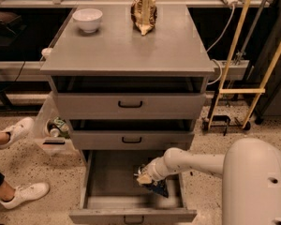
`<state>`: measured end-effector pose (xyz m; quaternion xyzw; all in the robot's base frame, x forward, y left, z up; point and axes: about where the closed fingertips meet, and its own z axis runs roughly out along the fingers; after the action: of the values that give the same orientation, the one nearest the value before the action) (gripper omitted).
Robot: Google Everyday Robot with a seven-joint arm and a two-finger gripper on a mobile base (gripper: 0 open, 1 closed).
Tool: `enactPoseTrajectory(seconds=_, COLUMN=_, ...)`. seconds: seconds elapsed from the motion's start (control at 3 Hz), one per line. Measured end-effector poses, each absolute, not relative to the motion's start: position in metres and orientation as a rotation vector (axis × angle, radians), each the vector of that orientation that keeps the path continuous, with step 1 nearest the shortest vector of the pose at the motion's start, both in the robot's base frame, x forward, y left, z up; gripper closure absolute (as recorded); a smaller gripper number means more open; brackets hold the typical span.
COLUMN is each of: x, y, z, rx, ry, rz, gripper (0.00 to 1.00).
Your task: Place blue chip bag into bottom drawer
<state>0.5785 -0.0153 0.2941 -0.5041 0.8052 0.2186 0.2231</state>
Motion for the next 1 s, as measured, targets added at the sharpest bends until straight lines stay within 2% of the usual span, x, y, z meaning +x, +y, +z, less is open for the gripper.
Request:
enactPoseTrajectory(seconds=0.67, x=0.584, y=-0.004, z=0.272, rx=-1.406, ry=2.2, rz=0.664, gripper=1.0)
enactPoseTrajectory(seconds=1.0, x=0.563, y=0.039, z=0.217, rx=-1.494, ry=2.123, rz=0.869, gripper=1.0)
